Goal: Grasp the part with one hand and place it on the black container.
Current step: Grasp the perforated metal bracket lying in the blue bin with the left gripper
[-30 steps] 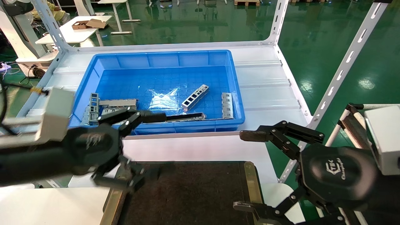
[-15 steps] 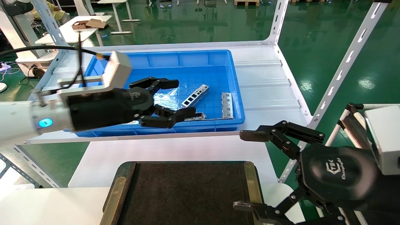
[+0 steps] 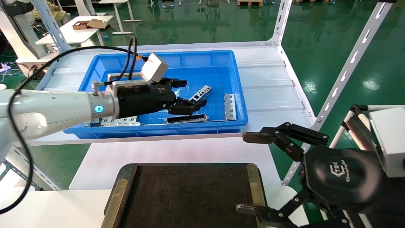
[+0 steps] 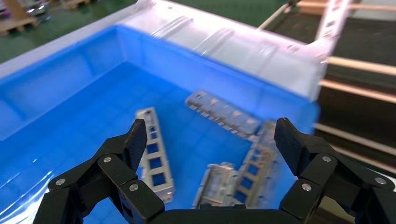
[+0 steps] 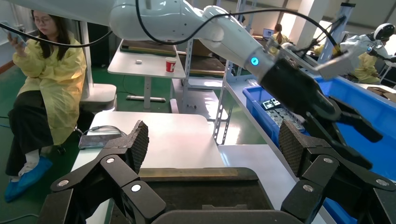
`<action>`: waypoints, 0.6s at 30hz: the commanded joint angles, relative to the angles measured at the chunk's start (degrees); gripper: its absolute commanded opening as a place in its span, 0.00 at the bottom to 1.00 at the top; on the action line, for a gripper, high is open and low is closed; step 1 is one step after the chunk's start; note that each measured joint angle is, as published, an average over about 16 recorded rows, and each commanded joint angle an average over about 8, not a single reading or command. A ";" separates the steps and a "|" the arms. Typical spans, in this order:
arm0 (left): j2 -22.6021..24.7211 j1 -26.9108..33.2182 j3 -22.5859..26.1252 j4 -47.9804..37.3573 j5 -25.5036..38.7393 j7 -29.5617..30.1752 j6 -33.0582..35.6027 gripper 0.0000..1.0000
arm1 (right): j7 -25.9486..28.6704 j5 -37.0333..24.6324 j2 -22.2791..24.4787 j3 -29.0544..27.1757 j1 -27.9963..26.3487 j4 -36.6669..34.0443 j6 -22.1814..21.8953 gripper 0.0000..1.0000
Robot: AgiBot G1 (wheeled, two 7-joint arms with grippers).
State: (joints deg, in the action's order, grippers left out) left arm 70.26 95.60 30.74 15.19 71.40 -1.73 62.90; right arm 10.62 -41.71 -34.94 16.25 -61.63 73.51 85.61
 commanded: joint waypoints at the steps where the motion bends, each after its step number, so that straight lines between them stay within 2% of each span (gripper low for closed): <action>1: 1.70 1.04 0.35 -3.19 0.75 -1.34 -1.62 1.00 | 0.00 0.01 0.00 0.01 0.00 0.00 0.00 1.00; 10: 6.54 2.79 0.58 -10.49 1.57 -4.17 -12.98 1.00 | -0.02 0.03 0.02 0.05 -0.01 0.00 -0.02 1.00; 18: 7.70 0.83 0.95 -9.95 1.11 -2.98 -20.46 1.00 | -0.04 0.05 0.03 0.08 -0.02 0.00 -0.03 1.00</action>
State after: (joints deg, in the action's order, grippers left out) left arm 77.87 96.42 31.84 5.46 72.48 -4.45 43.35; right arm 10.58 -41.66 -34.91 16.32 -61.64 73.51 85.58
